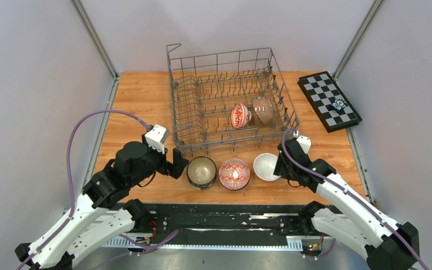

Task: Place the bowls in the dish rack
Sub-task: Pick up the bowl from the center of the board.

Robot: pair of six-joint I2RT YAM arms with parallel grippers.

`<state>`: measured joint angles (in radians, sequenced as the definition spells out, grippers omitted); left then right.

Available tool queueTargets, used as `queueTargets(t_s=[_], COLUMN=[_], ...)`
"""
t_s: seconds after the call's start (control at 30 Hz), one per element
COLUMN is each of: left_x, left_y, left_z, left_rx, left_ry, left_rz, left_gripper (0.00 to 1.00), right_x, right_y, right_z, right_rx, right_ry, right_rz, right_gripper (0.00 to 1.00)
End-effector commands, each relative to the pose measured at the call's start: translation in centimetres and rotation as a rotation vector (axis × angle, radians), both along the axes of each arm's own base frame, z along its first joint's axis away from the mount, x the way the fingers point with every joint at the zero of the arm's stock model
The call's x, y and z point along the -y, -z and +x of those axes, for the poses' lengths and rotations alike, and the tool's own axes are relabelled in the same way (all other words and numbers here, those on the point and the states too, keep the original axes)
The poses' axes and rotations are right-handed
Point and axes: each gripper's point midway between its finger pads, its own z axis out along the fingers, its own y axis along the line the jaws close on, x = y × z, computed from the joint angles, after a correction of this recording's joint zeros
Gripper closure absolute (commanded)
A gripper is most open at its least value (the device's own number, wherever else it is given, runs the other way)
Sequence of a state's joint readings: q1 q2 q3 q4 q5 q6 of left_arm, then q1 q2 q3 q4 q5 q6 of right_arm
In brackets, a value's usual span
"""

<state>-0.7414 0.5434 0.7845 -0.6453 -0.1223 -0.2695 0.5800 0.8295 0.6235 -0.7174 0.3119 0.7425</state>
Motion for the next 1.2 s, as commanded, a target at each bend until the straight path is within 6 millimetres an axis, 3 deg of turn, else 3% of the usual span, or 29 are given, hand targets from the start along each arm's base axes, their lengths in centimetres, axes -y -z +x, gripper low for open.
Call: queueTargets(t_s=[0.0, 0.13, 0.43, 0.83, 1.03, 1.1, 1.17], left_x=[0.3, -1.1, -0.8, -0.7, -0.7, -0.7, -0.6], left_y=[0.2, 0.3, 0.7, 0.9, 0.9, 1.0, 1.0], left_z=[0.1, 0.3, 0.0, -0.1, -0.1, 0.0, 0.0], left_rx=[0.002, 0.027, 0.018, 0.011, 0.010, 0.009, 0.008], left_ry=[0.018, -0.038, -0.024, -0.025, -0.023, -0.023, -0.022], left_rz=[0.003, 0.026, 0.003, 0.001, 0.000, 0.000, 0.001], left_gripper=[0.00, 0.00, 0.00, 0.00, 0.00, 0.00, 0.00], right_x=[-0.1, -0.1, -0.1, -0.2, -0.3, -0.2, -0.1], right_y=[0.6, 1.2, 3.4, 4.7, 4.8, 4.8, 4.8], right_z=[1.1, 1.4, 1.2, 1.1, 1.1, 1.0, 0.9], right_rx=[0.041, 0.032, 0.000, -0.010, -0.010, -0.012, -0.010], right_ry=[0.072, 0.080, 0.092, 0.089, 0.074, 0.065, 0.060], right_rz=[0.036, 0.026, 0.021, 0.032, 0.034, 0.029, 0.027], right_gripper=[0.46, 0.48, 0.52, 0.65, 0.83, 0.95, 0.97])
